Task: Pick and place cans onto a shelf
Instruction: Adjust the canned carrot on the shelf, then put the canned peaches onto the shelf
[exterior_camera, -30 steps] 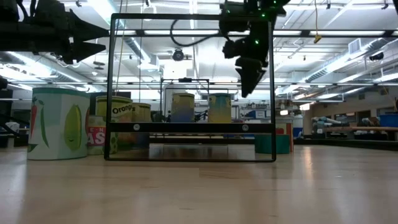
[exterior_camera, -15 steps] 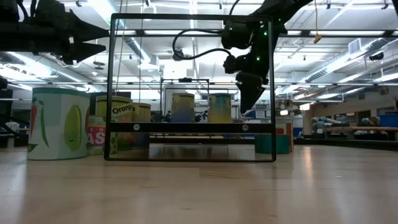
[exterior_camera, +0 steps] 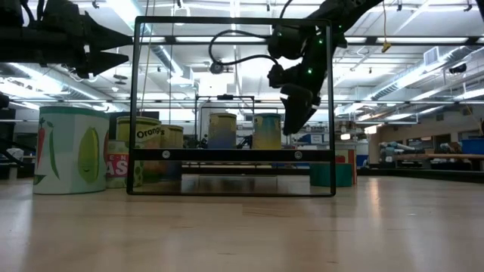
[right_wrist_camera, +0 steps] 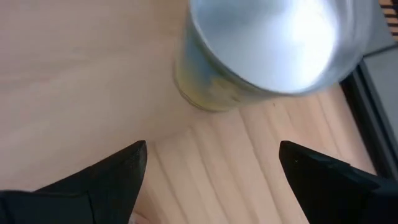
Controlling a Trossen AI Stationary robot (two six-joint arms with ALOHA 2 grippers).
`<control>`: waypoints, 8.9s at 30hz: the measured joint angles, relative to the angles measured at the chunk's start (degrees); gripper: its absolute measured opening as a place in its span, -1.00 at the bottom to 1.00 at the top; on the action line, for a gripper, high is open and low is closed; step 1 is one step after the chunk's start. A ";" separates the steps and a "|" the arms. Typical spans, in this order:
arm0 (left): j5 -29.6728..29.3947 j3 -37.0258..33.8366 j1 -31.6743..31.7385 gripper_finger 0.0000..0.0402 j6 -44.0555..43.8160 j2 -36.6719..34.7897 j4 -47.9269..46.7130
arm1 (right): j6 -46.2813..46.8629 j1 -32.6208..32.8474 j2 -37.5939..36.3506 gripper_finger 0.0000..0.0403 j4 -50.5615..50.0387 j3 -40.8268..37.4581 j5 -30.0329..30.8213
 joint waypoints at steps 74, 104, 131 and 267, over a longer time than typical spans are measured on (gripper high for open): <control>0.00 0.00 0.01 0.97 -2.47 0.02 3.11 | -1.40 -1.01 0.04 0.85 8.13 0.02 -8.24; 2.55 0.00 0.00 0.97 -1.24 0.04 -4.48 | -4.98 11.65 -0.25 0.85 8.74 4.92 -3.88; 1.97 0.02 0.03 0.97 -1.03 -0.02 -0.16 | -7.02 10.78 -0.07 0.85 17.87 4.76 -10.33; -1.16 2.49 0.03 0.97 5.35 14.99 4.31 | -12.94 12.29 35.11 0.64 -16.00 57.34 -6.35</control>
